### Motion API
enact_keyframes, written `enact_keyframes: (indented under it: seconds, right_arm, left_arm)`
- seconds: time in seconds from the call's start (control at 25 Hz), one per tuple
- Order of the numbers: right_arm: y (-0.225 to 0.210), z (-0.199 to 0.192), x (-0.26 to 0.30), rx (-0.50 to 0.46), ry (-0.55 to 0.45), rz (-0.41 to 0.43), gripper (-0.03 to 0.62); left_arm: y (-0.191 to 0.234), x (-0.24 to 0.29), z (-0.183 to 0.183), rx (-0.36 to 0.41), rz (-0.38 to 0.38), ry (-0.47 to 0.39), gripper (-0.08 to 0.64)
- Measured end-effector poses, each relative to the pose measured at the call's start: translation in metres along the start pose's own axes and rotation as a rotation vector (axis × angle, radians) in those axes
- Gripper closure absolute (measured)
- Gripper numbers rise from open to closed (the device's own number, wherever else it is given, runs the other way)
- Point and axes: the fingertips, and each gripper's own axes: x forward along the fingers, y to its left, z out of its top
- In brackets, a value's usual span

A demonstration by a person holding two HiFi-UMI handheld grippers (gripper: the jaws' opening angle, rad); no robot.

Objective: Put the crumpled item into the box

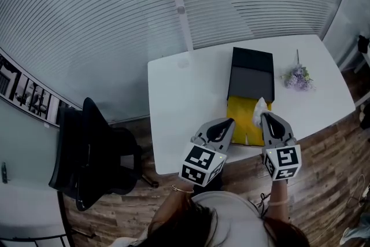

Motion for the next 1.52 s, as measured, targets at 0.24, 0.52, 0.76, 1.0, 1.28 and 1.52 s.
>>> enact_keyframes:
  seconds: [0.24, 0.52, 0.76, 1.0, 1.28, 1.52]
  right_arm:
    - [0.003, -0.007, 0.012, -0.038, 0.043, 0.008, 0.560]
    - [0.007, -0.023, 0.025, -0.088, 0.097, 0.013, 0.560]
    - [0.007, -0.036, 0.034, -0.111, 0.130, 0.007, 0.560]
    - [0.010, -0.047, 0.044, -0.167, 0.173, 0.003, 0.560]
    - [0.012, -0.062, 0.056, -0.211, 0.224, 0.008, 0.560]
    - [0.013, -0.078, 0.067, -0.248, 0.271, 0.012, 0.560]
  left_arm:
    - [0.004, 0.002, -0.001, -0.003, 0.004, 0.007, 0.543]
    - [0.012, 0.005, -0.001, -0.008, 0.010, 0.006, 0.543]
    - [0.017, 0.008, -0.001, -0.007, 0.012, 0.006, 0.543]
    - [0.024, 0.009, -0.001, -0.010, 0.016, 0.008, 0.543]
    - [0.032, 0.011, -0.004, -0.016, 0.023, 0.015, 0.543]
    - [0.037, 0.012, -0.007, -0.022, 0.029, 0.022, 0.543]
